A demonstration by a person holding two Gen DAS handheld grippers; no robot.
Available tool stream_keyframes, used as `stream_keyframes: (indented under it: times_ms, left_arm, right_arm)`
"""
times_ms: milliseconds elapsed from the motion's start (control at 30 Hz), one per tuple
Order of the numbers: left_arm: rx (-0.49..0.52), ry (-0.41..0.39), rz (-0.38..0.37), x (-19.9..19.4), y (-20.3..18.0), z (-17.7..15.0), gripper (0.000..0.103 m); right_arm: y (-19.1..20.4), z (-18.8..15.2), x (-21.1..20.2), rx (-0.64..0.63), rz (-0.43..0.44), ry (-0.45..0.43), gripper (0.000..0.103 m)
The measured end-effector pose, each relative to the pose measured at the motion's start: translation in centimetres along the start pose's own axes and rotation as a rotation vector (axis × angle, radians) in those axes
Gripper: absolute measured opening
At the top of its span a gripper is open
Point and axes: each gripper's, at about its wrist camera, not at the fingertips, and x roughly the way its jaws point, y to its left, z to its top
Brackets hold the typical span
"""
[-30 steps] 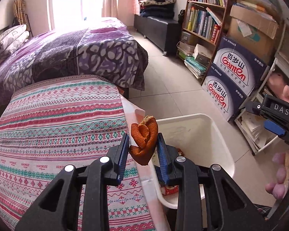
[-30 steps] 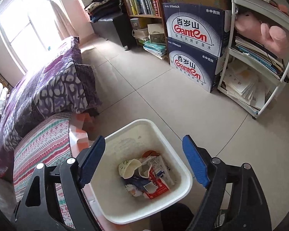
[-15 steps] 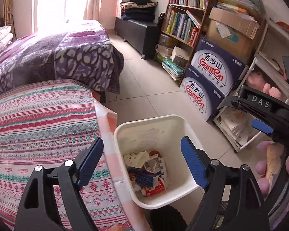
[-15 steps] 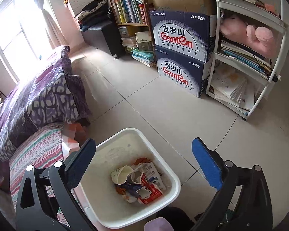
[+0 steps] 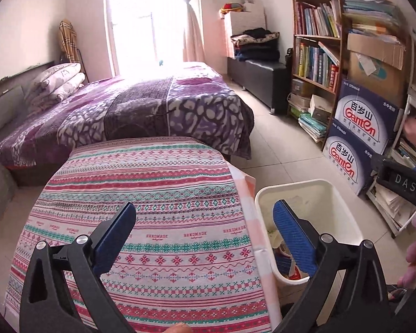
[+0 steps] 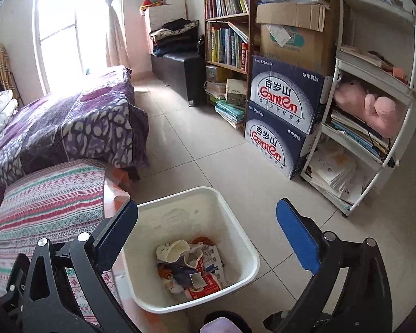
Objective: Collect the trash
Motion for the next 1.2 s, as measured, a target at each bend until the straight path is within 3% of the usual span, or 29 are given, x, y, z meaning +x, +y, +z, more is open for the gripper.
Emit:
stream_keyframes:
  times_ms: [200,433,667,833,1200]
  left_arm:
    - [-0.051,0.001,0.081,-2.1,2.5,-1.6,0.096]
    - [-0.095,0.030,0.120,-3.5,4.5,-3.6,0.096]
    - [-0.121,0.035,0.123,-3.8,5.6,-4.0,0.096]
    - [-0.135,0.062,0.133,-3.6,5.8,-3.9,0.096]
    - [-0.118,0.070,0.161,-3.4,5.4,-4.0,0.096]
  right_arm:
    - [1.6,-2.3,-2.6,-0.060,0.048,-0.050,0.096]
    - [2.9,-4.4,-4.9,-0.100,0.074,-0.106,0.096]
    - [4.1,-5.2,-5.5,-0.141,0.124,-0.113,0.096]
    - [5.4,-6.0,-6.0,-0.193,0.117,-0.157,0.096]
    - [6.4,-6.4,-6.2,-0.242,0.133,-0.162,0.096]
